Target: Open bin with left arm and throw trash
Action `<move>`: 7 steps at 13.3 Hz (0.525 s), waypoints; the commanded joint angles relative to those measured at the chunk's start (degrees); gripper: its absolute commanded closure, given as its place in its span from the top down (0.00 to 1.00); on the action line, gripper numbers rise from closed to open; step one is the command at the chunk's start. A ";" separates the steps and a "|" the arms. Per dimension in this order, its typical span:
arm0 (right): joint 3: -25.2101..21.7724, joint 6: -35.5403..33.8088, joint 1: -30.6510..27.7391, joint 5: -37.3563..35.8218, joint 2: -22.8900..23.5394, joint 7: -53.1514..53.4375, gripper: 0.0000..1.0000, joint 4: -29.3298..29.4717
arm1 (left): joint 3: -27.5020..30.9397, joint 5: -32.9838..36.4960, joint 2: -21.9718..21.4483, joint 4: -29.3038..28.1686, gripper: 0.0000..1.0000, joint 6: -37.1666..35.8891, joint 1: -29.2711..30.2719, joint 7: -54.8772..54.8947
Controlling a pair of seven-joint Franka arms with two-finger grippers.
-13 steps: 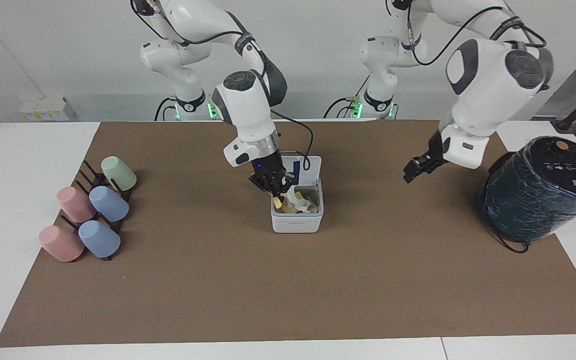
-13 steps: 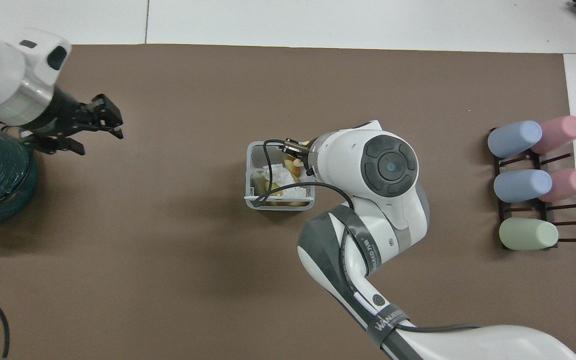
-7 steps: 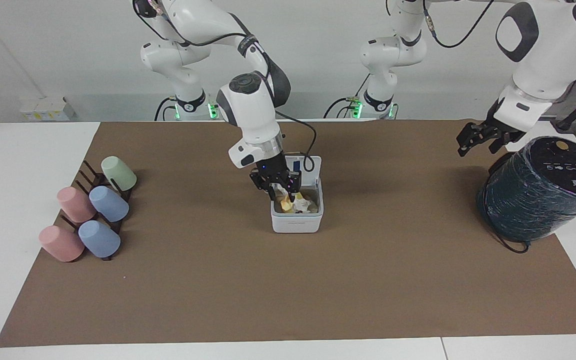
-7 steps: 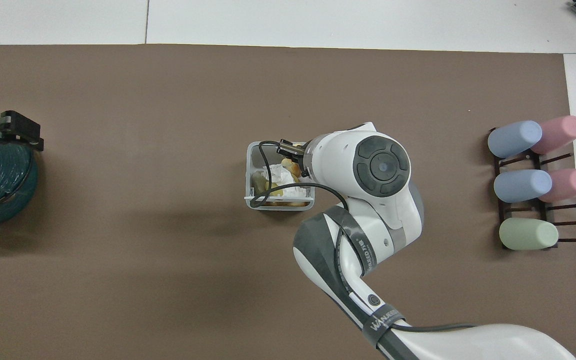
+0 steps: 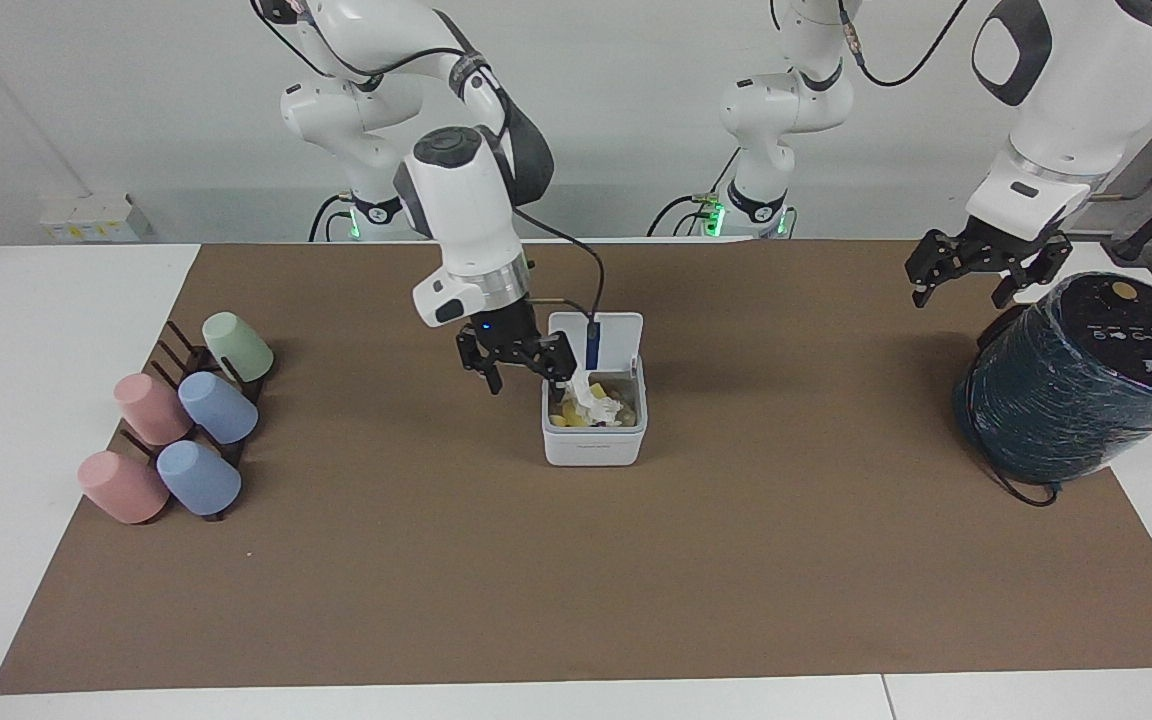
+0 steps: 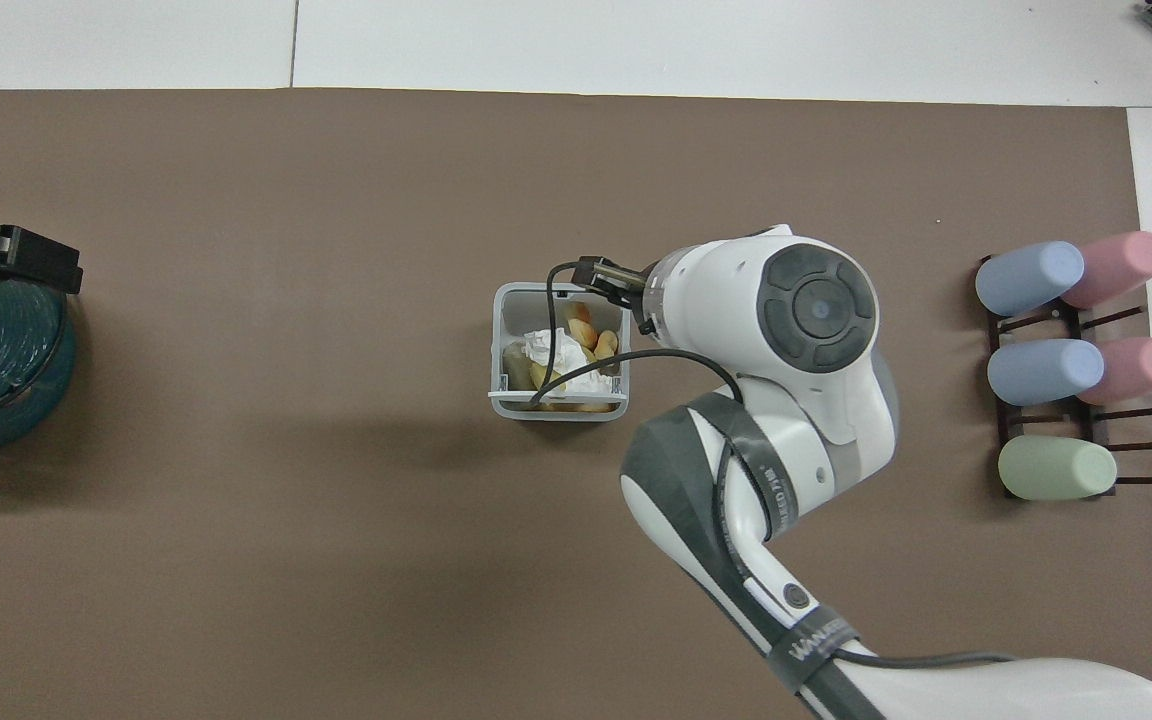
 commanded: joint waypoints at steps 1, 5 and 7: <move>0.53 -7.72 -5.11 -0.65 -6.54 -5.93 1.00 -1.32 | 0.33 -1.18 -1.21 -1.90 1.00 1.78 -0.46 -2.16; 0.44 -15.91 -11.27 -4.85 -11.64 -12.79 1.00 -0.88 | 0.33 -1.27 -1.74 -3.30 1.00 1.87 -0.46 -2.34; 0.36 -19.16 -13.64 -5.31 -12.53 -16.73 1.00 0.43 | 0.33 -1.18 -2.61 -4.79 1.00 1.69 -1.60 -1.99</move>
